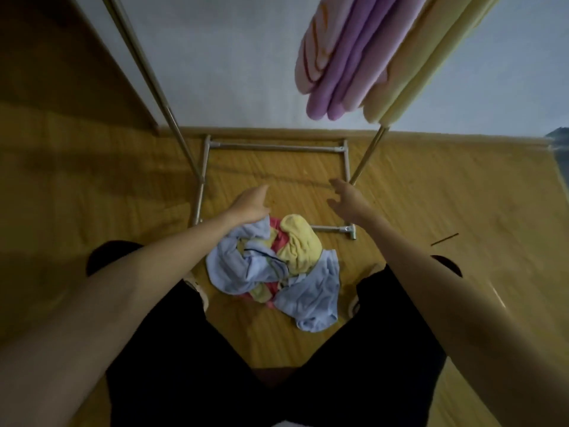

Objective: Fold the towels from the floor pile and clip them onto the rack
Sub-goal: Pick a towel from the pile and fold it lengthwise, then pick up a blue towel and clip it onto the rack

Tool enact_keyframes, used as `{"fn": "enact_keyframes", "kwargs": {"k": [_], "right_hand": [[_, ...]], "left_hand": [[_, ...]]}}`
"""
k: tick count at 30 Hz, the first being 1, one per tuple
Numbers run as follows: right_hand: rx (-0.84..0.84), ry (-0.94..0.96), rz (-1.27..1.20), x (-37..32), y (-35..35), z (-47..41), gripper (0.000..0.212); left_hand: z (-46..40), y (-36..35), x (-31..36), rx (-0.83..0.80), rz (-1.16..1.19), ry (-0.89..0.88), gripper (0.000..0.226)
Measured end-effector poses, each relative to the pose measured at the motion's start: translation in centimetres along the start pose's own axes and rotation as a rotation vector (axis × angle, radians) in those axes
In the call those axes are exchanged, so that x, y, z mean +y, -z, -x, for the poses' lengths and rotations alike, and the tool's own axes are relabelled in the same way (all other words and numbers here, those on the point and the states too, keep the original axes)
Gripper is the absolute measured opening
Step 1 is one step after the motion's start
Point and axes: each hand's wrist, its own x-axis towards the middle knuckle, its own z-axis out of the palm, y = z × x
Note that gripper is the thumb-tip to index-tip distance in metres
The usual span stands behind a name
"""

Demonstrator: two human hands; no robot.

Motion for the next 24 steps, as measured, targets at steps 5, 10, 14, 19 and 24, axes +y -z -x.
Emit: {"fn": "enact_keyframes", "kwargs": {"k": [5, 10, 14, 19, 24], "right_hand": [[-0.166, 0.01, 0.109, 2.7, -9.3, 0.1, 0.061], [-0.346, -0.022, 0.141, 5.7, -18.2, 0.3, 0.06], [-0.432, -0.028, 0.132, 7.7, -22.8, -0.5, 0.06], [-0.479, -0.01, 0.142, 8.2, -26.7, -3.2, 0.058], [-0.498, 0.022, 0.158, 7.6, -29.1, -6.9, 0.064]], "left_hand": [[1.0, -8.0, -8.2, -0.012, 0.033, 0.116, 0.021], [1.6, -14.9, -13.2, -0.147, 0.113, 0.184, 0.011], [-0.4, -18.5, -15.4, -0.225, 0.083, 0.227, 0.007], [-4.5, -20.7, -17.3, -0.177, -0.141, 0.178, 0.027], [-11.0, -19.4, -17.9, -0.033, -0.241, 0.071, 0.034]]}}
